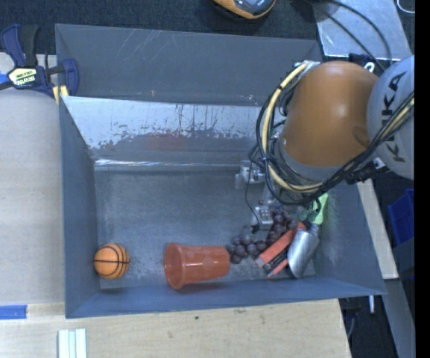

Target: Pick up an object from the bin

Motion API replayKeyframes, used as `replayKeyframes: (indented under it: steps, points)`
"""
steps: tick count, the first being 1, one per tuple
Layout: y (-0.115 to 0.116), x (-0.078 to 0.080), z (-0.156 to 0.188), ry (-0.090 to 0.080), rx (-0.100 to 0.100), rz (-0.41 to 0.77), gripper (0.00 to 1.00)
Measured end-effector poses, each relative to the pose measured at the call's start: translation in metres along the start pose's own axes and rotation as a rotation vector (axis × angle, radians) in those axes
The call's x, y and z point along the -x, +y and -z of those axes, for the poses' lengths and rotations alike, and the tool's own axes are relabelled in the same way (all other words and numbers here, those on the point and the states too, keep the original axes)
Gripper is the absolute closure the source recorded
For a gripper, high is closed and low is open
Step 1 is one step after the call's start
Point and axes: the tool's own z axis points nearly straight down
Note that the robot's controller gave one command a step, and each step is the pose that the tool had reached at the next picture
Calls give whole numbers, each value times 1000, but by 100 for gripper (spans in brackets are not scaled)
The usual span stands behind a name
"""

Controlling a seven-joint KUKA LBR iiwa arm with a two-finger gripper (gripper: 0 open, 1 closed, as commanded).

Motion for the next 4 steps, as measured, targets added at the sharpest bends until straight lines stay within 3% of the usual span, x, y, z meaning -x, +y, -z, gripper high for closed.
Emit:
replayKeyframes:
  steps: [1, 2, 3, 4]
  points:
    - [0, 2, 5, -9, 0, -1, 0]
    - [-48, -35, -135, -2, -1, 86, 0]
    - [-47, -35, -51, -11, 0, 22, 0]
    - [-48, -35, -135, -4, -1, 84, 0]
